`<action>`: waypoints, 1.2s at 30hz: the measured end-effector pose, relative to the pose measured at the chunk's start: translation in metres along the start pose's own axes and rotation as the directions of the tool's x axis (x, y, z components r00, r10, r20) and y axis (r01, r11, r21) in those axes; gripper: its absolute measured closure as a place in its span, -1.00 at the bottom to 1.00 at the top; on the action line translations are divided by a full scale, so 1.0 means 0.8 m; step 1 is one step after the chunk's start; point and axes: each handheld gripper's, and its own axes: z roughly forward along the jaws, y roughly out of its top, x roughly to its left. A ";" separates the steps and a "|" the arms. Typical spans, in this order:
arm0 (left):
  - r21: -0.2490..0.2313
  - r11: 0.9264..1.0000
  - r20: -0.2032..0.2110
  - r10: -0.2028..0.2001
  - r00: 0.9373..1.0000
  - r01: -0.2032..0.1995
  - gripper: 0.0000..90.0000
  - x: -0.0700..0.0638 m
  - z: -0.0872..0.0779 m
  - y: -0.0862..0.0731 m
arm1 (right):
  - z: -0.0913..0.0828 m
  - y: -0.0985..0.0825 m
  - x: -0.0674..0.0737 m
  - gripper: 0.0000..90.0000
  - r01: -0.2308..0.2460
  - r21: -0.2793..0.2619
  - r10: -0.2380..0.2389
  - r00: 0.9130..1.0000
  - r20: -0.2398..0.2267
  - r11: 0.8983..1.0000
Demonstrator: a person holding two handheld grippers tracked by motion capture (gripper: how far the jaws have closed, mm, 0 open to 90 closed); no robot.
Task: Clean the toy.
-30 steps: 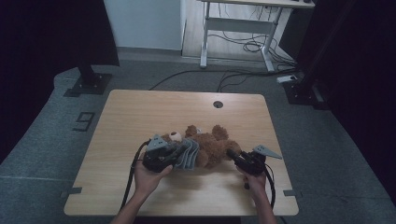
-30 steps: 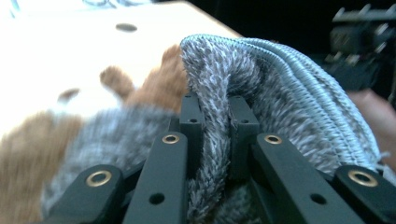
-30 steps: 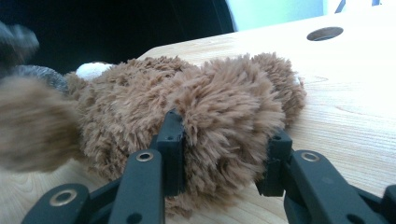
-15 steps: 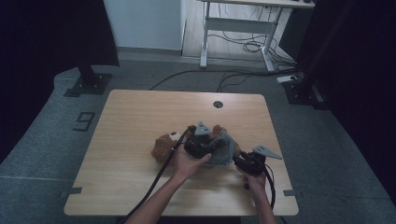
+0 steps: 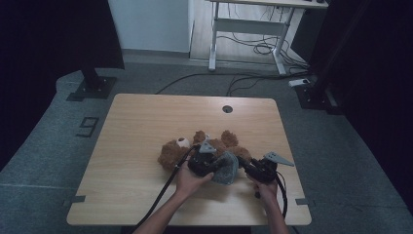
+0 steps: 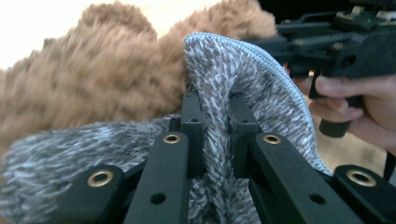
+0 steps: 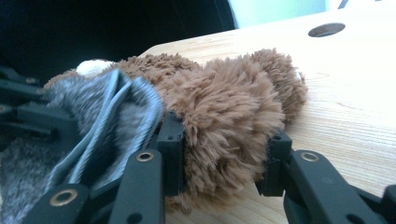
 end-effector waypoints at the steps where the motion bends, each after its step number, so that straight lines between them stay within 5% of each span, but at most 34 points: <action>1: -0.002 1.000 0.004 -0.007 1.000 0.007 0.77 0.001 -0.002 -0.005 | 0.000 0.000 0.000 0.37 0.000 0.000 0.000 1.000 -0.001 1.000; 11: 0.019 1.000 -0.017 0.014 1.000 -0.013 0.77 -0.001 -0.006 -0.031 | -0.001 0.000 -0.001 0.37 0.003 0.004 -0.003 1.000 -0.006 1.000; 15: -0.011 1.000 -0.006 0.009 1.000 -0.009 0.77 -0.004 -0.015 -0.033 | -0.001 0.000 -0.001 0.37 0.004 0.005 -0.004 1.000 -0.009 1.000; 24: -0.152 0.988 0.013 0.042 0.999 -0.040 0.77 -0.024 -0.047 0.025 | -0.001 0.000 0.000 0.38 0.004 -0.005 -0.004 1.000 -0.008 1.000; 29: -0.170 0.985 -0.004 0.029 1.000 -0.029 0.76 -0.025 -0.034 0.054 | -0.002 0.000 0.001 0.38 0.008 -0.008 -0.008 1.000 -0.008 1.000; 36: -0.055 0.998 -0.034 -0.008 0.999 0.006 0.76 -0.007 0.013 0.044 | -0.002 0.000 0.001 0.37 0.013 -0.008 -0.013 1.000 -0.007 1.000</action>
